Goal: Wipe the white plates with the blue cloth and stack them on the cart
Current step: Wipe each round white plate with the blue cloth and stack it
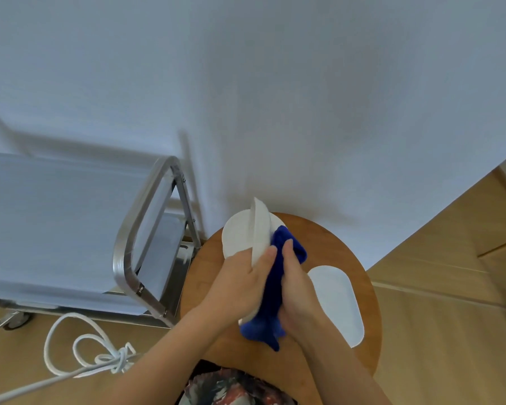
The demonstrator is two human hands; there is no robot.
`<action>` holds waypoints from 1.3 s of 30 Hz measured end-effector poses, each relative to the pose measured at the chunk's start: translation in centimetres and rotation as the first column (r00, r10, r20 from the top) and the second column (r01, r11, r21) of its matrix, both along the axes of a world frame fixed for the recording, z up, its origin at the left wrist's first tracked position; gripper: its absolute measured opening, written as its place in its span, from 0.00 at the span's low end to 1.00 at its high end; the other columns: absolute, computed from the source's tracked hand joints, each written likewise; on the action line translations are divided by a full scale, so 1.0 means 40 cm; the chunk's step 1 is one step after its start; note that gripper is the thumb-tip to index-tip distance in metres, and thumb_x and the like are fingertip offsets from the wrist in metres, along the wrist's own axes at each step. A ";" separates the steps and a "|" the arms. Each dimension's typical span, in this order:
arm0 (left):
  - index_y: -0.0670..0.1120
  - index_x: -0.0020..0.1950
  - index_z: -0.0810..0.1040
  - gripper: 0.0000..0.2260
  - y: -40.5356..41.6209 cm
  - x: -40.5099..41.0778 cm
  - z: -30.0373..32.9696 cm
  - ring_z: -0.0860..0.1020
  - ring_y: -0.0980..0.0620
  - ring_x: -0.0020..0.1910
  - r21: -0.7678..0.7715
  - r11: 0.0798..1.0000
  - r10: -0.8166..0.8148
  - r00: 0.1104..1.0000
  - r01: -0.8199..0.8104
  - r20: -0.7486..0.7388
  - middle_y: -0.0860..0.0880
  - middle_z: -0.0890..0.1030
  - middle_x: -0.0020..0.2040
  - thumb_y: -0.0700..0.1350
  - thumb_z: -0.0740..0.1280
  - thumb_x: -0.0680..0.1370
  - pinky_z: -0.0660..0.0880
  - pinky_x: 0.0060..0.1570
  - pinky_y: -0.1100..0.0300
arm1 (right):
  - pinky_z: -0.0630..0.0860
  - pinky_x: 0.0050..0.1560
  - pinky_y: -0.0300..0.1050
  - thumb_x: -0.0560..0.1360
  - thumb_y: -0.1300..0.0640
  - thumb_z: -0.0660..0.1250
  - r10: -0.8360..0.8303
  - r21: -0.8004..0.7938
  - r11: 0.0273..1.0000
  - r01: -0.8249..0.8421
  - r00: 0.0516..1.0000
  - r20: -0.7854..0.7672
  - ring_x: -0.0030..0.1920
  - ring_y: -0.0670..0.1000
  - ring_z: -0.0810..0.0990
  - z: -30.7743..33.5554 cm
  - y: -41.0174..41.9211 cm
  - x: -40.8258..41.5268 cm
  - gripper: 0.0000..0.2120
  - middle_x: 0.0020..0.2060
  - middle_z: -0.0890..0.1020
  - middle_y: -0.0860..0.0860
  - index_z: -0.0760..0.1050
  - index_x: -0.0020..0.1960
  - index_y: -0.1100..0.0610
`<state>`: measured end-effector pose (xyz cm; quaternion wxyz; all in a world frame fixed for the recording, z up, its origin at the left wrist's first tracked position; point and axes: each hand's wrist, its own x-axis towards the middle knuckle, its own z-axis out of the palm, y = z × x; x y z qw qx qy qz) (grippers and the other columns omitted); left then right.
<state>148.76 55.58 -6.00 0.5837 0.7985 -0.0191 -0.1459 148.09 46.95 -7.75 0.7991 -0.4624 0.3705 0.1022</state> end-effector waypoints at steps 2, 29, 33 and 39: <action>0.53 0.46 0.74 0.10 0.013 -0.005 -0.022 0.77 0.56 0.37 0.129 0.987 -0.102 0.994 0.095 0.049 0.53 0.79 0.38 0.55 0.57 0.81 0.74 0.38 0.65 | 0.75 0.58 0.55 0.74 0.39 0.61 -0.014 0.025 1.000 0.014 1.000 -0.010 0.56 0.59 0.78 0.002 -0.016 -0.006 0.28 0.55 0.80 0.59 0.73 0.64 0.58; 0.43 0.61 0.71 0.12 0.219 0.050 -0.412 0.77 0.46 0.47 0.142 0.947 0.320 0.809 -0.288 -0.493 0.46 0.78 0.48 0.48 0.56 0.83 0.76 0.37 0.57 | 0.73 0.36 0.46 0.73 0.42 0.67 0.189 -0.704 0.642 -0.304 0.952 -0.240 0.34 0.53 0.79 -0.158 -0.184 -0.006 0.19 0.33 0.80 0.56 0.73 0.38 0.58; 0.42 0.63 0.71 0.14 0.230 0.033 -0.497 0.76 0.46 0.47 0.235 0.924 0.378 0.806 -0.301 -0.456 0.46 0.77 0.47 0.47 0.55 0.83 0.75 0.36 0.57 | 0.77 0.39 0.49 0.74 0.47 0.67 0.125 -0.671 0.704 -0.230 0.971 -0.202 0.36 0.54 0.81 -0.157 -0.217 0.008 0.14 0.31 0.81 0.53 0.75 0.38 0.57; 0.42 0.64 0.70 0.15 0.251 0.013 -0.601 0.75 0.41 0.57 0.295 0.921 0.382 0.734 -0.254 -0.562 0.41 0.77 0.57 0.48 0.55 0.83 0.75 0.57 0.41 | 0.75 0.42 0.48 0.74 0.51 0.67 0.100 -0.435 0.881 -0.185 0.973 -0.209 0.40 0.52 0.82 -0.137 -0.249 0.001 0.10 0.33 0.83 0.52 0.78 0.39 0.57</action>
